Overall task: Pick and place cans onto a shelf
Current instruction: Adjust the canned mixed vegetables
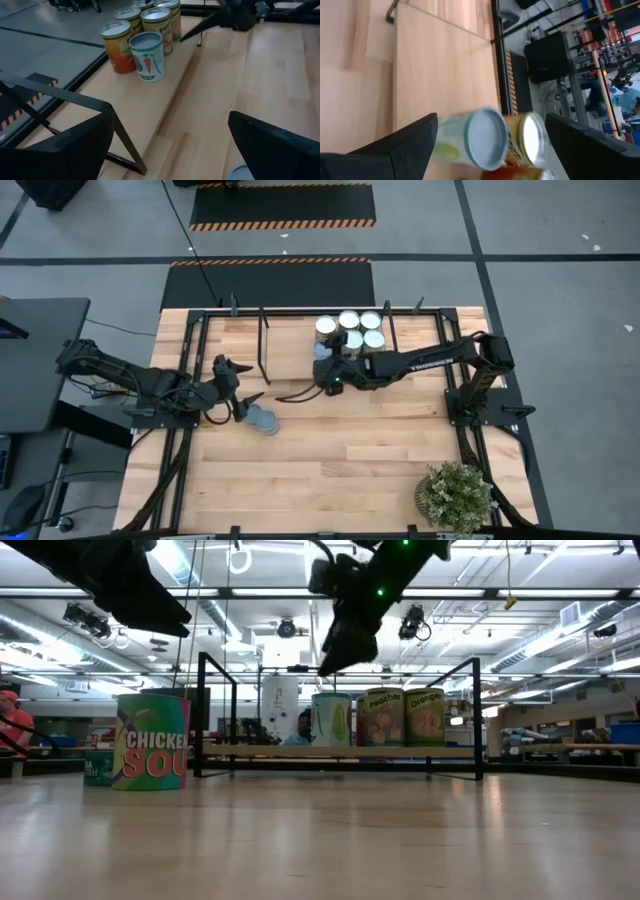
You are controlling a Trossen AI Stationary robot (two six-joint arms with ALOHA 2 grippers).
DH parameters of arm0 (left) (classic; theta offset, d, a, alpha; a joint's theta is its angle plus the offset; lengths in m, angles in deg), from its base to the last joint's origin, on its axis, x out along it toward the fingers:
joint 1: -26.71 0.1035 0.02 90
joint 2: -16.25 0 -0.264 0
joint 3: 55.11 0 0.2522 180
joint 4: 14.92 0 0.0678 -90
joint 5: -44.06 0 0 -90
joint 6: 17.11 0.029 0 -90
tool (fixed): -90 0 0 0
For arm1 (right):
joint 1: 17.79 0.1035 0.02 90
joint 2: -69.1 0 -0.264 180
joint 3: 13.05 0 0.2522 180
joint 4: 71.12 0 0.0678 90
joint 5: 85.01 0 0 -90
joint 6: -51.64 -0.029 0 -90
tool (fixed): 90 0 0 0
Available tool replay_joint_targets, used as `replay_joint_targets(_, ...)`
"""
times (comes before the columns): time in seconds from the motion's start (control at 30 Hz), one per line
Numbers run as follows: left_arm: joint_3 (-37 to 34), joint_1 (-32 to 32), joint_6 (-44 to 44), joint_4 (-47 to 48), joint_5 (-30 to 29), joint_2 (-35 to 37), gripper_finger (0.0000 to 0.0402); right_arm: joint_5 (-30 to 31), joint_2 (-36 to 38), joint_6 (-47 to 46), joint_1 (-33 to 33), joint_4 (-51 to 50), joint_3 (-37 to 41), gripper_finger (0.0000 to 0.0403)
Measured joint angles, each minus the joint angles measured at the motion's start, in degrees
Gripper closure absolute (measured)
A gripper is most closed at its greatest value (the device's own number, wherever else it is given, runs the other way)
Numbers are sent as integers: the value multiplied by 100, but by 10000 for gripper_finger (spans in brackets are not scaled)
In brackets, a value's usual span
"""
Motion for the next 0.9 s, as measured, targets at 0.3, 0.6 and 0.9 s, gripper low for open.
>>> replay_joint_targets(0.3,2,0,-111,-28,9,0,5,593,-847,723,-47,1081,15,25)
replay_joint_targets(0.6,2,0,-88,20,8,0,5,987,-1061,915,-401,1275,13,25)
replay_joint_targets(0.9,2,0,-131,14,8,0,5,778,-1048,1144,-507,1507,13,25)
